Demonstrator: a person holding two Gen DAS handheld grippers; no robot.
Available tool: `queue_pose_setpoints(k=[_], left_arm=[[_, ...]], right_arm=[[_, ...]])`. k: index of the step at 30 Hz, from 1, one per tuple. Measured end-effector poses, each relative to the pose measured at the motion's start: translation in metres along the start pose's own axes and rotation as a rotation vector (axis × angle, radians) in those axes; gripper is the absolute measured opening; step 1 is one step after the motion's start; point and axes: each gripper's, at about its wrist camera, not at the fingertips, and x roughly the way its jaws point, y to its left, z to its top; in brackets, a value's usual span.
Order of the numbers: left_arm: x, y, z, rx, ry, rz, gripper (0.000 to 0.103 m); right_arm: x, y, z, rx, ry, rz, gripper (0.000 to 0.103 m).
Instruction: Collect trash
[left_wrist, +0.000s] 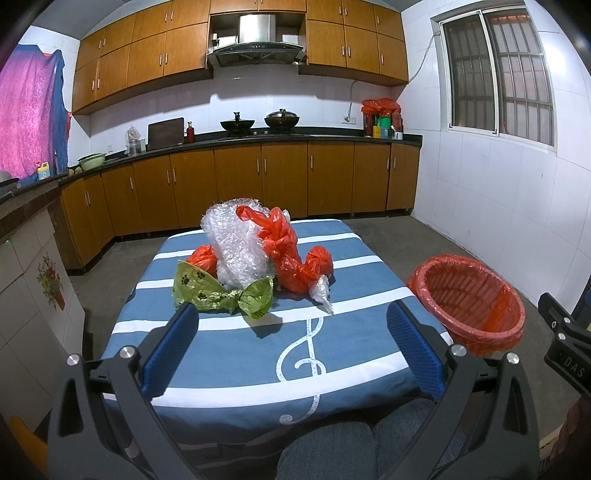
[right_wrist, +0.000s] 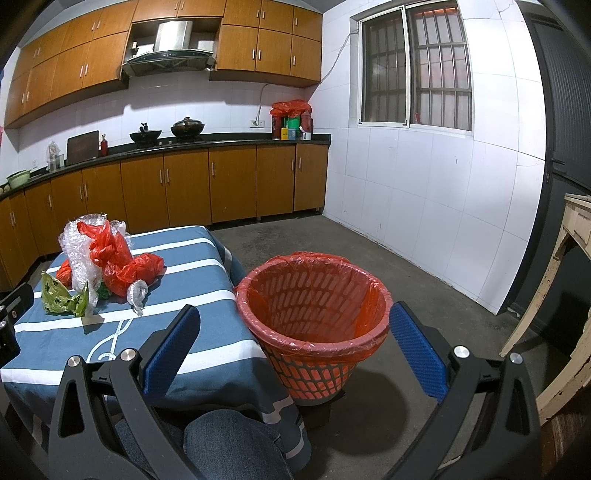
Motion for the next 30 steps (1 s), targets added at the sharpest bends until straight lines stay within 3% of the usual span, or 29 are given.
queue_pose_setpoints(k=[17, 30], left_arm=[[0.0, -0.008, -0.01, -0.005, 0.009, 0.008, 0.099], [0.035, 0.044, -0.014, -0.086, 0.064, 0.098, 0.099]], right_arm=[[0.005, 0.003, -0.003, -0.003, 0.002, -0.004, 0.101], [0.043, 0.026, 0.008, -0.011, 0.043, 0.055, 0.101]])
